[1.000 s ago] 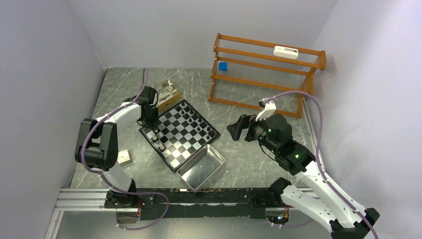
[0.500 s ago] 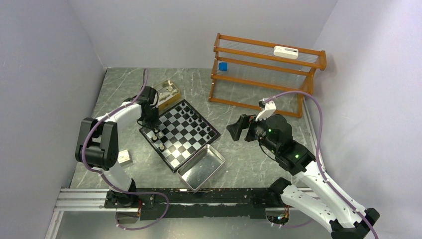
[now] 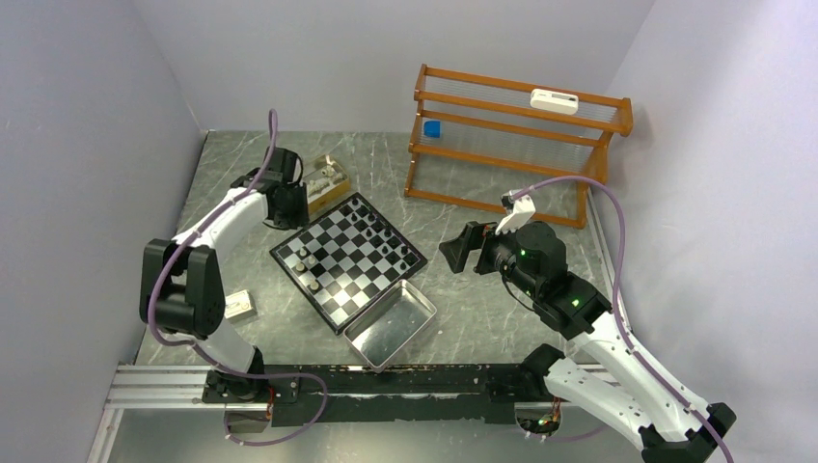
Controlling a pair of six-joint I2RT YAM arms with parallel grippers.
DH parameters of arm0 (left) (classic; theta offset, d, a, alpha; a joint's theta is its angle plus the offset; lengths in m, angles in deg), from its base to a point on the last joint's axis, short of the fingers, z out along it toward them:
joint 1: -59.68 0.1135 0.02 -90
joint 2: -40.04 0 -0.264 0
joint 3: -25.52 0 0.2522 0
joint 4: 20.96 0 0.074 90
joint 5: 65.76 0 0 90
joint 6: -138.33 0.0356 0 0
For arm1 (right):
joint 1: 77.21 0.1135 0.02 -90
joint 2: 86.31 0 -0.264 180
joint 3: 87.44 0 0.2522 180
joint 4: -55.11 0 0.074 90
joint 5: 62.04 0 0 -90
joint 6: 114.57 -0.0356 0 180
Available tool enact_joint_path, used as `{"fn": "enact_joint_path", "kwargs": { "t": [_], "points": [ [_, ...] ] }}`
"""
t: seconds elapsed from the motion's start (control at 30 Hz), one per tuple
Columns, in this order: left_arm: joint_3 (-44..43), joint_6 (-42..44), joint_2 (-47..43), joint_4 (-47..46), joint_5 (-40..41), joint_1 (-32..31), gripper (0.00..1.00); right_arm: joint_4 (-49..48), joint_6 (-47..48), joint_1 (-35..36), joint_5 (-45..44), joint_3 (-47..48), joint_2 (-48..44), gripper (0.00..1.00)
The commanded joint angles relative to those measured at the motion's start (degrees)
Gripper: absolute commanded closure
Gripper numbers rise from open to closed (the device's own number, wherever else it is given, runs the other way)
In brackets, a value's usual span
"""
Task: Set up the chess pieces on the board
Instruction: Place the chess piece on the chessboard, then pick up the chess piece from the storage box.
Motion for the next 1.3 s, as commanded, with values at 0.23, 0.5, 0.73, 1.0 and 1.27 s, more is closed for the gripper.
{"fn": "enact_joint_path", "kwargs": {
  "t": [0.23, 0.5, 0.73, 1.0, 1.27],
  "points": [
    [-8.5, 2.6, -4.3, -3.3, 2.7, -0.4, 0.63, -1.2, -0.1, 0.2, 0.5, -0.1, -0.1, 0.0],
    [-18.2, 2.4, 4.9, -9.8, 2.4, -0.5, 0.69, -0.4, 0.8, 0.2, 0.0, 1.3, 0.9, 0.0],
    [-27.7, 4.6, 15.5, -13.2, 2.9, -0.4, 0.73, 0.7, 1.2, 0.2, -0.9, 2.9, 1.4, 0.0],
    [-31.5, 10.9, 24.3, -19.5, -1.7, -0.4, 0.72, 3.4, 1.5, 0.2, -2.5, 6.4, 2.9, 0.0],
    [-35.1, 17.5, 30.5, -21.4, -6.6, -0.4, 0.7, 4.2, 1.6, 0.2, -3.7, 9.1, 4.2, 0.0]
  ]
}}
